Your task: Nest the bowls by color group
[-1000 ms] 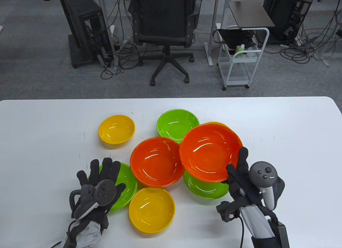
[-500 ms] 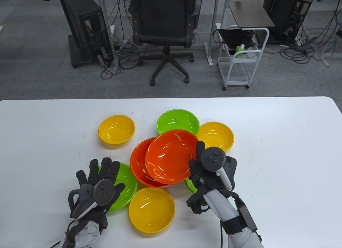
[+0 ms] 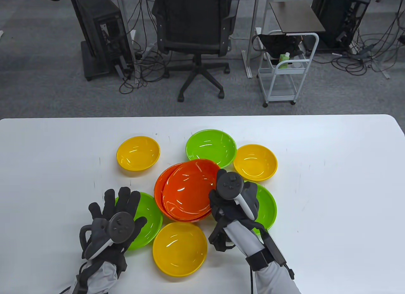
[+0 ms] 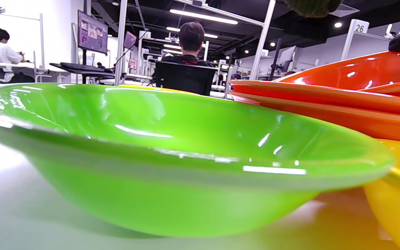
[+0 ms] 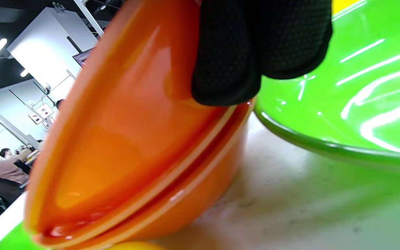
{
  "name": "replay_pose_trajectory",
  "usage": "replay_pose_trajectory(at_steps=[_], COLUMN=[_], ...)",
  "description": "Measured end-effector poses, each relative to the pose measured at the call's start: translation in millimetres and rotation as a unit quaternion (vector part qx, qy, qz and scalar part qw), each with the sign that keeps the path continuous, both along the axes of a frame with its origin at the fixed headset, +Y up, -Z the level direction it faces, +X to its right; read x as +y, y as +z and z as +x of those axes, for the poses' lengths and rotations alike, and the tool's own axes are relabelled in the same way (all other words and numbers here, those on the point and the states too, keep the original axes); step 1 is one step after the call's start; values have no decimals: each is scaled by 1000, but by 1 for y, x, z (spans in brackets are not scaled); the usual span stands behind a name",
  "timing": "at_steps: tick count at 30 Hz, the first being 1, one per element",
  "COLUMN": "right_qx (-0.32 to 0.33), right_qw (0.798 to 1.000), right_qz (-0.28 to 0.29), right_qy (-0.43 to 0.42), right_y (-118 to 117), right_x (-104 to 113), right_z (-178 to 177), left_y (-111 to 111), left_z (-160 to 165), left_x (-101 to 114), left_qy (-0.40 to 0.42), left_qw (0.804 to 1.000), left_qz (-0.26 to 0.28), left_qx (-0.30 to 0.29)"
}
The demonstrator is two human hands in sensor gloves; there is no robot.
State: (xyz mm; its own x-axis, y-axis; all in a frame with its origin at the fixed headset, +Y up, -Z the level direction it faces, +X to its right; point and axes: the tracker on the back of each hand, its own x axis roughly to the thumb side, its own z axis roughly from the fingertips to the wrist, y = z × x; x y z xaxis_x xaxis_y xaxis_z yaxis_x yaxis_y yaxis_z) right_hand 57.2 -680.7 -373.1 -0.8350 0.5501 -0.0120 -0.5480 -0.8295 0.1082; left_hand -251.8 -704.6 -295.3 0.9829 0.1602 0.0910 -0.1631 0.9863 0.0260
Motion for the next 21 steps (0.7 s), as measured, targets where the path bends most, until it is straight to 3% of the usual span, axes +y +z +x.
replay_pose_trajectory(at_steps=[11,21], right_qx=[-5,9], right_qw=[981,969], right_qz=[10,-38], right_qy=[196,245], right_y=[-7,-17], right_x=[-3,-19], right_z=[-12,-21], left_y=[-1,-1], left_z=[0,0], left_x=[-1,-1], left_qy=[2,1], left_qw=[1000,1000], left_qz=[-10,-15], left_qx=[-7,-6])
